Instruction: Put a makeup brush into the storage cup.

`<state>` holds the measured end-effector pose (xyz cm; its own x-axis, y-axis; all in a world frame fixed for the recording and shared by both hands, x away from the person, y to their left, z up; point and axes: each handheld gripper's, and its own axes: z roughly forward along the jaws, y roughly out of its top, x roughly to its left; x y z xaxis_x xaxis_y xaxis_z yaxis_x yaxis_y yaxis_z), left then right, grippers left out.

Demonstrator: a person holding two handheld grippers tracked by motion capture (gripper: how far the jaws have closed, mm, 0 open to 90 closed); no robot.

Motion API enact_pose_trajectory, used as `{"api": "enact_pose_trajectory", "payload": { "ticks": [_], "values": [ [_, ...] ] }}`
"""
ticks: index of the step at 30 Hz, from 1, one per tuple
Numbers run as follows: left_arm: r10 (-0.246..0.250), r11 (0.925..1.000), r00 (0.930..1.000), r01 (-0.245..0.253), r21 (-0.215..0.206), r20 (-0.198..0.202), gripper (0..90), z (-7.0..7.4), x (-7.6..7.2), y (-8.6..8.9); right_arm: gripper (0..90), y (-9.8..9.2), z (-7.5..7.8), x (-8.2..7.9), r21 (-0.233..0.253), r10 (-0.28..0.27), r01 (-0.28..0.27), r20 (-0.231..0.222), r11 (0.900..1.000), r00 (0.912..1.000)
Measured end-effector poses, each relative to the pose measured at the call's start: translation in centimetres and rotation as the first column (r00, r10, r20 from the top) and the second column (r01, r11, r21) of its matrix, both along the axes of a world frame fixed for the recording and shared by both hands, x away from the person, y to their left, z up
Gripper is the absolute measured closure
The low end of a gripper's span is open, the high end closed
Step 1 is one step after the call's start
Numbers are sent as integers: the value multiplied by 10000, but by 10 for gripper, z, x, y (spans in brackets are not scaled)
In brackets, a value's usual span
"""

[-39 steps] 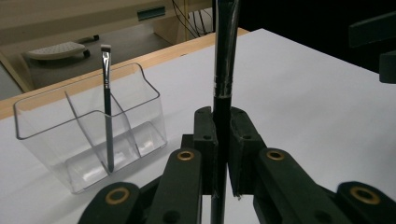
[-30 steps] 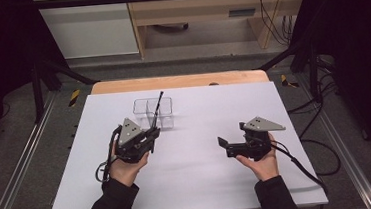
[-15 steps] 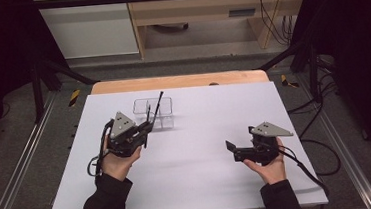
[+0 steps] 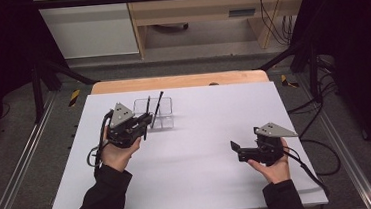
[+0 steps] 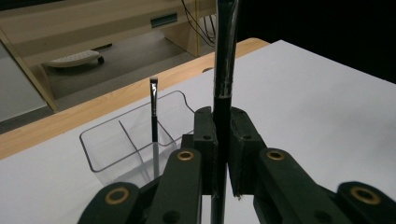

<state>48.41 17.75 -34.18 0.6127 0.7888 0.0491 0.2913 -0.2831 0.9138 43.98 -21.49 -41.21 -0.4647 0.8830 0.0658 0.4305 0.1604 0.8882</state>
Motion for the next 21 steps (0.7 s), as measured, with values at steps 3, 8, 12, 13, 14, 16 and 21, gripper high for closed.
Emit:
{"api": "enact_pose_trajectory", "payload": {
  "ticks": [3, 8, 12, 13, 14, 16, 21],
  "values": [
    [21, 10000, 10000, -21, 69, 55, 826, 3, 4, -1, 43, -2, -1, -1, 10, 2, -2, -44, 10000, 10000],
    [-1, 10000, 10000, 1, 14, 47, 826, 6, 11, -3, 41, -4, -2, -1, -36, -79, 79, -77, 10000, 9999],
    [29, 10000, 10000, -29, 3, 62, 826, 7, 18, -6, 41, -5, -2, -1, -34, -107, 107, -90, 9999, 9999],
    [39, 10000, 10000, -39, -1, 49, 826, 8, 20, -7, 40, -6, -3, -1, -32, -111, 111, -87, 9999, 9999],
    [45, 10000, 10000, -45, -1, 36, 826, 8, 23, -7, 40, -6, -3, -1, -21, -105, 104, -100, 9999, 9999],
    [107, 9999, 9999, -107, 21, 37, 826, 8, 27, -8, 38, -6, -3, -1, -47, -122, 122, -83, 9999, 9999],
    [165, 9998, 9999, -165, -88, -2, 826, 7, 38, -10, 37, -7, -2, -1, 0, -125, 125, -72, 9999, 9999]
  ]
}}
